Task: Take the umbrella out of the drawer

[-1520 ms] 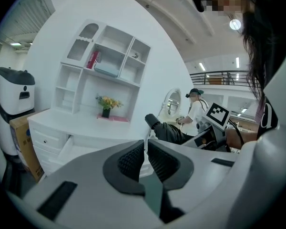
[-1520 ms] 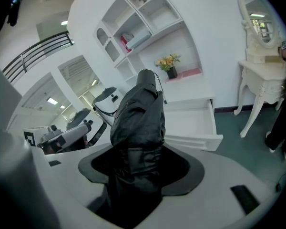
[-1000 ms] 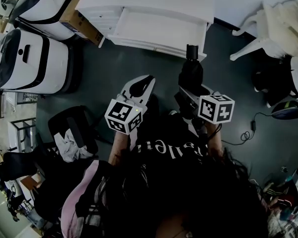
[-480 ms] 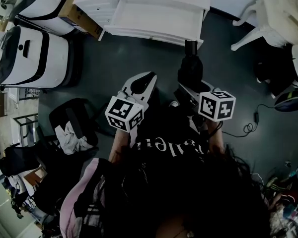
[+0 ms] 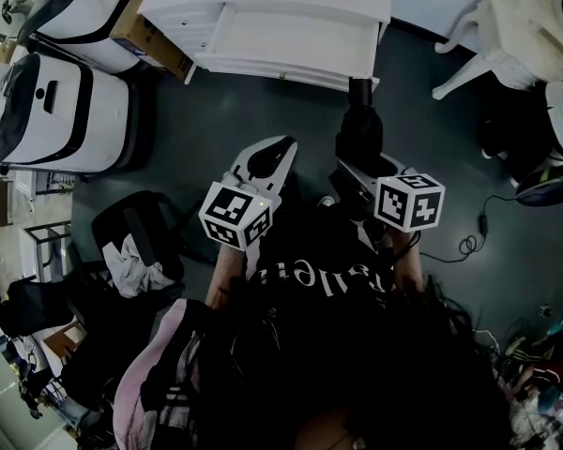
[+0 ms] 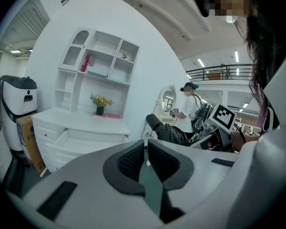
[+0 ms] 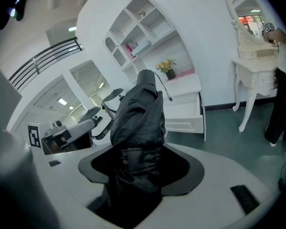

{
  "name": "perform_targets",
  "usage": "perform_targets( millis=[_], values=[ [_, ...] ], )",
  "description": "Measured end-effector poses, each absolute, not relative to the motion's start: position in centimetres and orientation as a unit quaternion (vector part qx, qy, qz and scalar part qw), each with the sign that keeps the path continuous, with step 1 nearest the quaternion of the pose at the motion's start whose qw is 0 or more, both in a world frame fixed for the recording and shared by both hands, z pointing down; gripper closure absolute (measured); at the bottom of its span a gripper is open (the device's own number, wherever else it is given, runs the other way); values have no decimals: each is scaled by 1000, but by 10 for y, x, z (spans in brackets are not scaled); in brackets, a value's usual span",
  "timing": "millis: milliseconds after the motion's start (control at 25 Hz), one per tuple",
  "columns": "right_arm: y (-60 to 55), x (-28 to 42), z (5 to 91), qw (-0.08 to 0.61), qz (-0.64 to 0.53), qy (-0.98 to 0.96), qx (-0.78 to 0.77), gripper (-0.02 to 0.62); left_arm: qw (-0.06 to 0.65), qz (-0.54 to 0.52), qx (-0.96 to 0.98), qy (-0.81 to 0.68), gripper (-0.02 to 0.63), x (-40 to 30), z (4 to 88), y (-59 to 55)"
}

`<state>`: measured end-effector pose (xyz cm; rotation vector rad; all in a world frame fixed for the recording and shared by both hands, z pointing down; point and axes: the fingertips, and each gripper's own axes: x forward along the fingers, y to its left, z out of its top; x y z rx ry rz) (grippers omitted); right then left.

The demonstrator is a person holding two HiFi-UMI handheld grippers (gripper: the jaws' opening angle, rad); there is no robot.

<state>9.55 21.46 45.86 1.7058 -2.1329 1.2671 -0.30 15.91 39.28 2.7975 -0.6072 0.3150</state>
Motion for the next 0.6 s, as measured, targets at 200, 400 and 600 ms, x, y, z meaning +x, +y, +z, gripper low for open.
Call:
perform_targets(
  millis=[200,400,600],
  values=[
    [218,96,458,67,417,-705,569,314,131,107,963,-209,572,-4,395,161],
    [221,97,458,68,416,-705,570,314,131,105,964,-208,572,-4,394,165],
    [226,96,456,68,416,-704,572,314,130,102,964,-207,572,-4,392,169]
  ],
)
